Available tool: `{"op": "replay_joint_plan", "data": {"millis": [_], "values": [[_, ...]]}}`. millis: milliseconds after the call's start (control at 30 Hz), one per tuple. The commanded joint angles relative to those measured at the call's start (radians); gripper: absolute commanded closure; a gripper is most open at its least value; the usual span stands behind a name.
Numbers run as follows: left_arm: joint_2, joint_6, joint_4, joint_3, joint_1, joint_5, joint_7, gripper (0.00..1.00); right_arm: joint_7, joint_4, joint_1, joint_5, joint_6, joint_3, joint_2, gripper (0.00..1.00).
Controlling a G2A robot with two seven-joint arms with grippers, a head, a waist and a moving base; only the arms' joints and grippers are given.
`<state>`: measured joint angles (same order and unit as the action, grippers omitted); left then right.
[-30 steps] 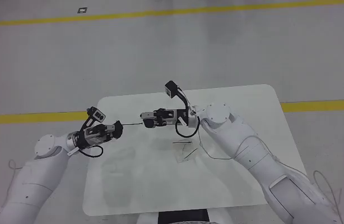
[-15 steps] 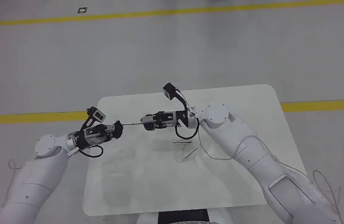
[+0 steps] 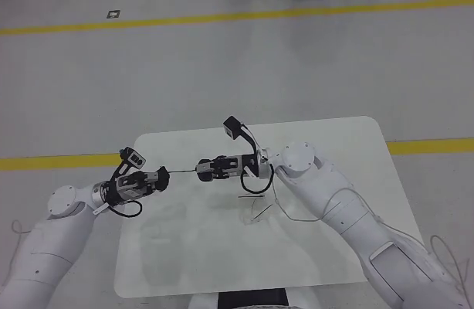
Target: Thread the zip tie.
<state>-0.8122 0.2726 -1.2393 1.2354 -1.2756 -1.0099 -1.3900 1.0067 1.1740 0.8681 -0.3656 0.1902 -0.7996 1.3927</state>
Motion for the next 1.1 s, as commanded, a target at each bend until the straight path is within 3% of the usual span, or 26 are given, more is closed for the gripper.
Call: {"op": "replay_joint_plan", "data": {"millis": [0,67,433,500,600,1067], "values": [[0.000,0.000,0.000,0.000,0.000,0.000,0.000,1.00,0.000,0.000,0.000,0.002,-0.001,0.000,0.001,0.94],[0.000,0.000,0.000,0.000,0.000,0.000,0.000,1.00,-0.001,0.000,0.000,0.004,-0.001,0.000,0.001,1.00],[0.000,0.000,0.000,0.000,0.000,0.000,0.000,1.00,-0.003,0.008,0.005,0.010,-0.005,-0.007,0.002,1.00],[0.000,0.000,0.000,0.000,0.000,0.000,0.000,1.00,-0.003,0.009,0.006,0.009,-0.009,-0.008,0.002,0.70],[0.000,0.000,0.000,0.000,0.000,0.000,0.000,1.00,-0.004,0.013,0.010,0.009,-0.013,-0.010,0.002,0.63],[0.000,0.000,0.000,0.000,0.000,0.000,0.000,1.00,-0.006,0.040,0.021,0.015,-0.017,-0.012,0.004,0.72]]}}
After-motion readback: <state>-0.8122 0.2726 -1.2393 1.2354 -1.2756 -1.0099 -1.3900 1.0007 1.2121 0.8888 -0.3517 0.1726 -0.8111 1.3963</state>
